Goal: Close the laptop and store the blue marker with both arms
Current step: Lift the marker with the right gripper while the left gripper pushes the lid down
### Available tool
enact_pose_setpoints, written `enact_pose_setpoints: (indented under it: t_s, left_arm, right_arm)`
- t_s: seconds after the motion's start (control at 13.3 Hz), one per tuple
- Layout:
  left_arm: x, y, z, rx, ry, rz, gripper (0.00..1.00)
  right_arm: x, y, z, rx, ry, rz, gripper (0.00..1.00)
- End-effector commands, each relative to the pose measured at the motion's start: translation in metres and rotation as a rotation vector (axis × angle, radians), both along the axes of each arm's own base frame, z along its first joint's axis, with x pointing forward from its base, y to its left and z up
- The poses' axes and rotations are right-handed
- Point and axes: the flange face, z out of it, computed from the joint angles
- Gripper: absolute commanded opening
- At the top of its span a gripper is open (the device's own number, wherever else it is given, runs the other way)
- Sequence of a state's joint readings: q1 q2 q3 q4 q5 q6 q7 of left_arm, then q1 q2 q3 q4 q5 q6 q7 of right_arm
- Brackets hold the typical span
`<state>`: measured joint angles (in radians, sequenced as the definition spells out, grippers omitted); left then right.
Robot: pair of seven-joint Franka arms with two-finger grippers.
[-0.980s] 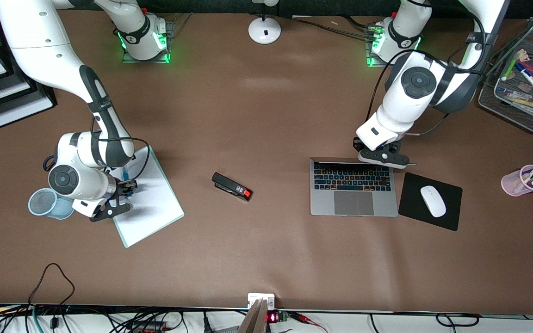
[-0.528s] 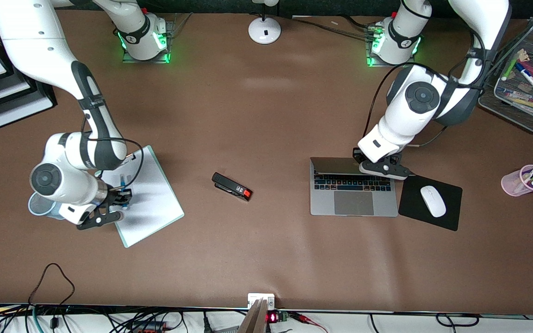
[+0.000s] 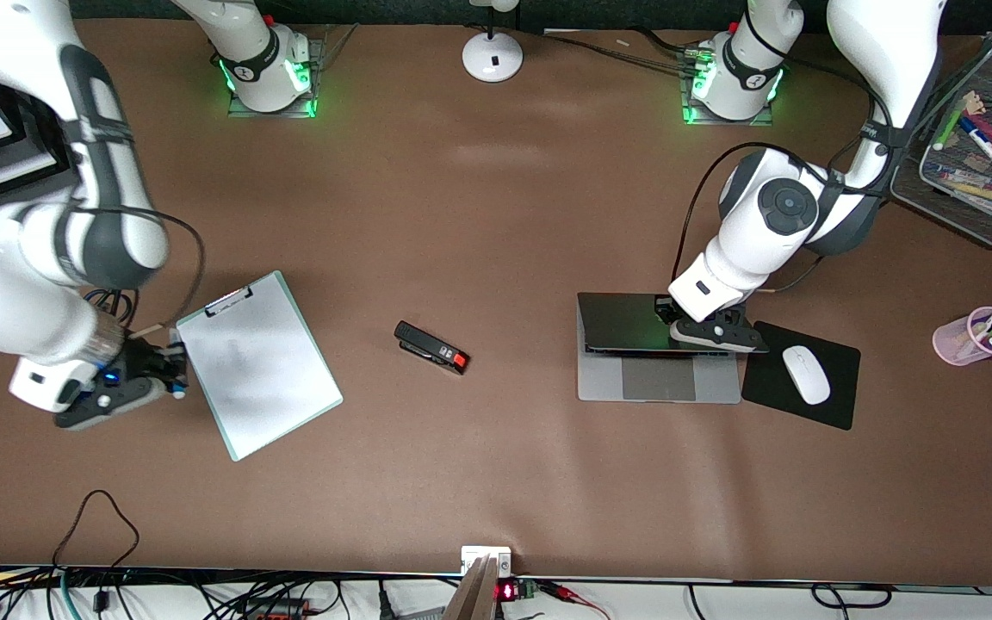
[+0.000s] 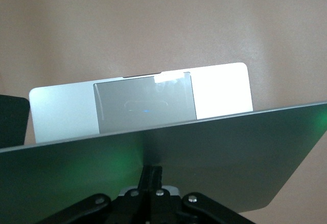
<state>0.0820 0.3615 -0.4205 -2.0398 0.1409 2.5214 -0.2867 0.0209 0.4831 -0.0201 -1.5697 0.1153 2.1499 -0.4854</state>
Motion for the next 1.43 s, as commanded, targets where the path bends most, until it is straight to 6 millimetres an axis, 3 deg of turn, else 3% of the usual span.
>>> enact_pose_setpoints:
  t_s: [0.0, 0.15, 0.3, 0.45, 0.6, 0.83, 1.13, 1.36]
  left_arm:
    - [0.011, -0.001, -0.003, 0.029, -0.029, -0.05, 0.0]
    - [0.014, 0.001, -0.005, 0.041, -0.034, -0.057, 0.0]
    - [0.016, -0.002, -0.004, 0.037, -0.038, -0.058, 0.0]
    - [0.023, -0.003, -0.014, 0.027, -0.028, -0.055, 0.0]
    - [0.028, -0.004, -0.021, 0.017, -0.022, -0.052, 0.0]
    - [0.037, 0.0, -0.05, -0.016, -0.071, -0.049, 0.0]
    - [0.04, 0.006, -0.068, 0.007, -0.084, -0.076, 0.0]
    - [0.042, 0.008, -0.081, -0.003, -0.099, -0.081, 0.0]
  right_arm:
    - [-0.004, -0.018, 0.036, 0.074, 0.015, 0.05, 0.0]
    - [0.001, -0.037, 0.066, 0.121, -0.02, 0.143, 0.0]
    - [0.002, -0.058, 0.08, 0.137, -0.067, 0.254, 0.0]
    - [0.002, -0.085, 0.089, 0.155, -0.131, 0.368, 0.0]
    - [-0.003, -0.125, 0.092, 0.215, -0.224, 0.474, 0.0]
    - [-0.026, -0.181, 0.085, 0.311, -0.246, 0.594, 0.0]
    - [-0.05, -0.228, 0.075, 0.411, -0.366, 0.83, 0.0]
    - [-0.057, -0.251, 0.049, 0.431, -0.512, 1.057, 0.0]
